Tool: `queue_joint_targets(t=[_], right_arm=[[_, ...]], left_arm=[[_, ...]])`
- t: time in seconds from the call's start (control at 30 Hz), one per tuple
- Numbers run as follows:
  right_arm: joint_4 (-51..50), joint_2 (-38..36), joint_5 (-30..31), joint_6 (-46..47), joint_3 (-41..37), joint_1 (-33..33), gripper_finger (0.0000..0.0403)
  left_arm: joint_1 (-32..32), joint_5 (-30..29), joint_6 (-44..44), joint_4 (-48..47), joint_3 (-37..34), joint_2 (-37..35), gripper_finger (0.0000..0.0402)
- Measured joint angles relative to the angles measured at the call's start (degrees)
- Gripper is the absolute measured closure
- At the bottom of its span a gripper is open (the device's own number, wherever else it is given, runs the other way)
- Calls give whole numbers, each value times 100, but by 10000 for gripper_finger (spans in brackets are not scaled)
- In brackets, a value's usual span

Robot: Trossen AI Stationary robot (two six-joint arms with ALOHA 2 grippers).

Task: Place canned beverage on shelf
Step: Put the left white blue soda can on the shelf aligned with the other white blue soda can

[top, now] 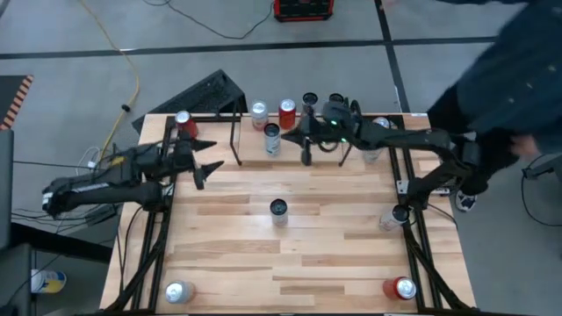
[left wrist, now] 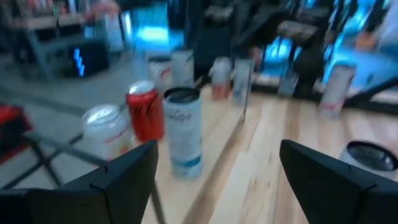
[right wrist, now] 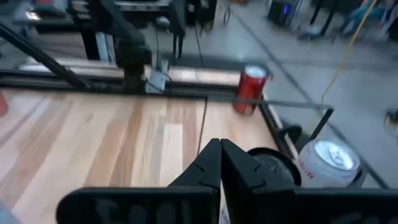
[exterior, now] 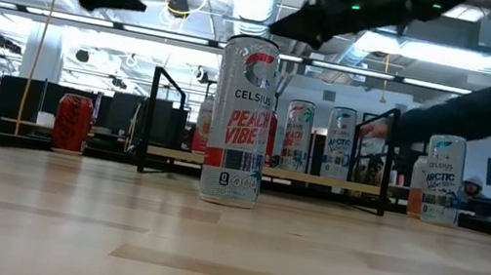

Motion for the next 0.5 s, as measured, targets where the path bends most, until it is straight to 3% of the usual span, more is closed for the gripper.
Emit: queue_joint_targets(t=[0.2,0.5], right_arm=[[-1470,767,-4,4,1413,-11,373],[-2230,1526,-9,16,2442,-137,332]], left_arm=[[5,-170,-197,593,-1137,-1284,78],[4,-414,-259,684,-2184,-2485,78]])
